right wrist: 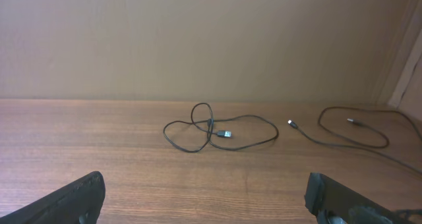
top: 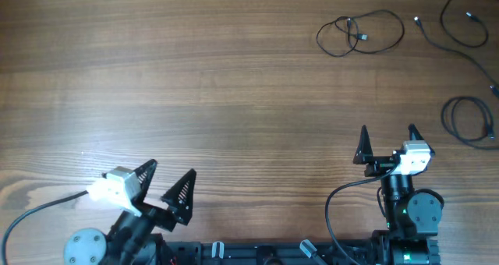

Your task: Untangle cables

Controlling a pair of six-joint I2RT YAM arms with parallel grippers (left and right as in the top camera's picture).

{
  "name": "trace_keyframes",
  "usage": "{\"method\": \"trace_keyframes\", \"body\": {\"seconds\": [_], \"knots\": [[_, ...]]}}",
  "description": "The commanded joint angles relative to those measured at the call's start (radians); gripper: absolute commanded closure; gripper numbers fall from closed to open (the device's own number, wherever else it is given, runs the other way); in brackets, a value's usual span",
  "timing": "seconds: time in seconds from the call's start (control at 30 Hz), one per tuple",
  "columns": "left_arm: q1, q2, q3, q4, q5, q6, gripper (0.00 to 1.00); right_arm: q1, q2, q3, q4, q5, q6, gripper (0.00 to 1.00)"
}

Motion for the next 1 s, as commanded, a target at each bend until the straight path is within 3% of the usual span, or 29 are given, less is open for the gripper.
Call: {"method": "trace_keyframes", "body": {"seconds": [0.0, 0.57, 0.73, 0.97], "knots": [[-0.01, -0.026, -0.074, 0.08, -0.01, -0.001, 0.0, -0.009, -0.009, -0.014, 0.003, -0.016, -0.013, 0.0], [-0.01, -0.035, -0.331, 0.473, -0.158, 0.004, 0.0, -0.009, -0.009, -0.014, 0.003, -0.016, -0.013, 0.0], [-0.011, -0.035, -0.418, 0.583, -0.171, 0.09, 0.0, -0.009, -0.009, -0.014, 0.003, -0.016, -0.013, 0.0], [-0.011, -0.035, -0.537, 0.69, -0.24, 0.097, 0.0, -0.009, -0.009, -0.014, 0.003, -0.016, -0.012, 0.0]]}}
